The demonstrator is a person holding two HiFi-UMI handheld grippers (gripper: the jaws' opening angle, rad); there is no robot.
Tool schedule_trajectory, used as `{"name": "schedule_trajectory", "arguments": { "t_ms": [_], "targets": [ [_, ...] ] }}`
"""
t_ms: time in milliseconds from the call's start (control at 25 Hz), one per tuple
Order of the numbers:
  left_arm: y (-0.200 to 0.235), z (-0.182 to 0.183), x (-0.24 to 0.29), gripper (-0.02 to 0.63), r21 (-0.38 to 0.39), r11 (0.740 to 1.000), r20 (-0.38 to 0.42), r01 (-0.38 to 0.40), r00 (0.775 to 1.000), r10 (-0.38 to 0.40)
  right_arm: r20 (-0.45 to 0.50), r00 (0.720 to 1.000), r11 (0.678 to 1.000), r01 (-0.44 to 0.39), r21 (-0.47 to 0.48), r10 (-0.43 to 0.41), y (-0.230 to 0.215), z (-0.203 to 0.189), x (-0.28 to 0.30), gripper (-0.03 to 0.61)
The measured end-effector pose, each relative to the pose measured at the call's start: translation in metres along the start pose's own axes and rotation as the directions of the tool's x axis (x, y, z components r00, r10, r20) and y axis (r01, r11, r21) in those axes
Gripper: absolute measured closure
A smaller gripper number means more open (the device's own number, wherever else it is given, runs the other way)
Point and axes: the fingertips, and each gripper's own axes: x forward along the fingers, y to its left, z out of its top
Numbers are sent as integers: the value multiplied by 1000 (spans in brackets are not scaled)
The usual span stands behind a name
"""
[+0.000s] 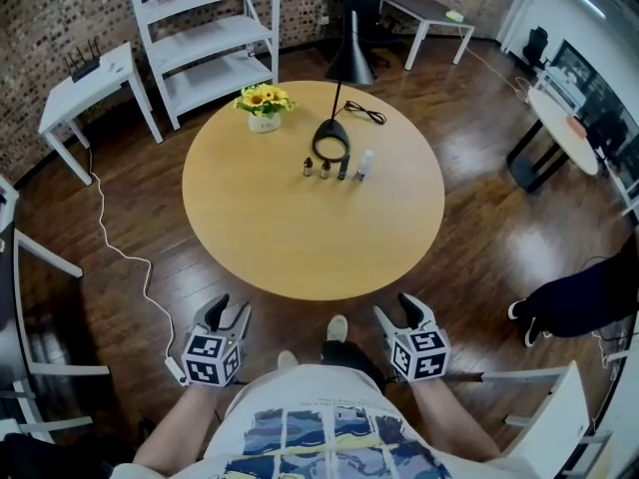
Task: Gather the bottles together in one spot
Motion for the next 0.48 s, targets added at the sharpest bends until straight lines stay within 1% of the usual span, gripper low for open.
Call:
{"name": "schedule_trajectory", "arguments": {
  "t_ms": [80, 240, 480],
  "targets": [
    [5, -9, -1, 440, 9, 1000, -16, -8, 1000, 8, 1, 1000, 1000, 4, -2, -4, 1, -4, -1, 310],
    [5, -24, 3, 440, 55, 998, -38, -26, 999, 28, -14, 1000, 1000, 8, -2, -8, -3, -17, 2, 310],
    [5, -34, 1, 440, 50, 998, -38, -23, 999, 25, -32, 999, 1000, -1, -14, 1, 1, -26, 6, 310]
  ]
}}
